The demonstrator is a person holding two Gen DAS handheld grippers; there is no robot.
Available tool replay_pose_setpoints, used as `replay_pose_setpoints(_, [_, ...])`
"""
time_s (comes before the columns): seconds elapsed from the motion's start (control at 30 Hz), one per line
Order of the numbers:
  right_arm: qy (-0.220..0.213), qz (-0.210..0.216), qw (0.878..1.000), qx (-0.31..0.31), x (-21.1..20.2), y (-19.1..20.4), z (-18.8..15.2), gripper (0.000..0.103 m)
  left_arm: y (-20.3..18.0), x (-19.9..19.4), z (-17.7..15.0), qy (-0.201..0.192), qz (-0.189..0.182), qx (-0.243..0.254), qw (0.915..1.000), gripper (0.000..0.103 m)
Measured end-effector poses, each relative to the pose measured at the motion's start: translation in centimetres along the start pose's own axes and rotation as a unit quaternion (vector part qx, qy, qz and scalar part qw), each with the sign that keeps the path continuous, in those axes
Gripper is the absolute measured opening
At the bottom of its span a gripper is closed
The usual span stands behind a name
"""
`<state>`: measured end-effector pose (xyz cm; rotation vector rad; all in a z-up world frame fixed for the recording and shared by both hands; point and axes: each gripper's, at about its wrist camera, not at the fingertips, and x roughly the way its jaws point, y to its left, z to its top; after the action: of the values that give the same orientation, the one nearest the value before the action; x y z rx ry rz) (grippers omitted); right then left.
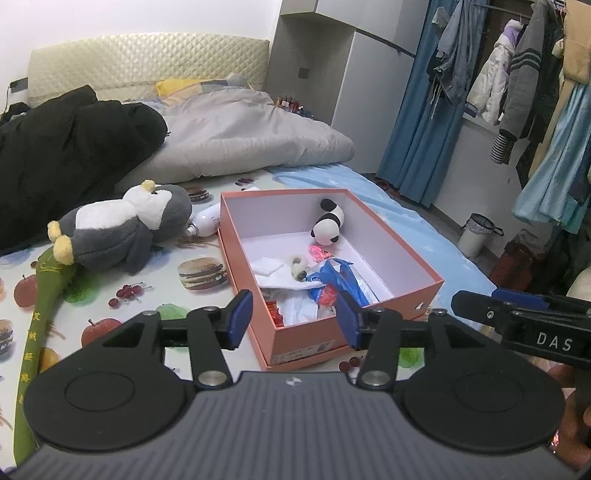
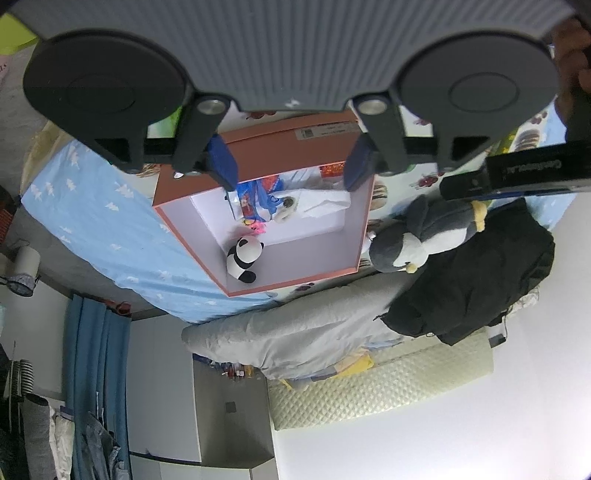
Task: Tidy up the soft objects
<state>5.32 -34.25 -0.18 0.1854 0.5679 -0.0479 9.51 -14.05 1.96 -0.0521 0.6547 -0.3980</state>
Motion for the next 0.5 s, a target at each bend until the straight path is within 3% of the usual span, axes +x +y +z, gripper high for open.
replay_pose_setpoints(0.07, [-0.001,-0.002,1.000,-0.003,0.03,-0.07,0.04,0.067,0.00,0.06,-0.01,0.001,0.000,-0.001,1.0000,0.061])
replay_pose_setpoints(0.13, [0.000,-0.001,1.000,-0.002,0.06,-0.09,0.11,0.071,-0.07,0.22,0.06,0.002,0.003,-0.001,1.0000,0.074])
replay_pose_setpoints(0.23, [0.000,-0.007,1.000,-0.006,0.08,-0.09,0.15,0.095,-0.10,0.28,0.09,-0.002,0.009,-0.002,1.0000,0.098])
replay_pose_setpoints(0.27, [0.000,-0.009,1.000,-0.008,0.12,-0.13,0.16,0.103,-0.04,0.35,0.12,-0.002,0.009,-0.003,1.0000,0.100])
replay_pose_setpoints(0.5, [0.000,-0.013,1.000,-0.004,0.19,-0.54,0.22,0.103,0.55,0.88,0.25,0.006,0.019,-0.011,0.9997,0.103])
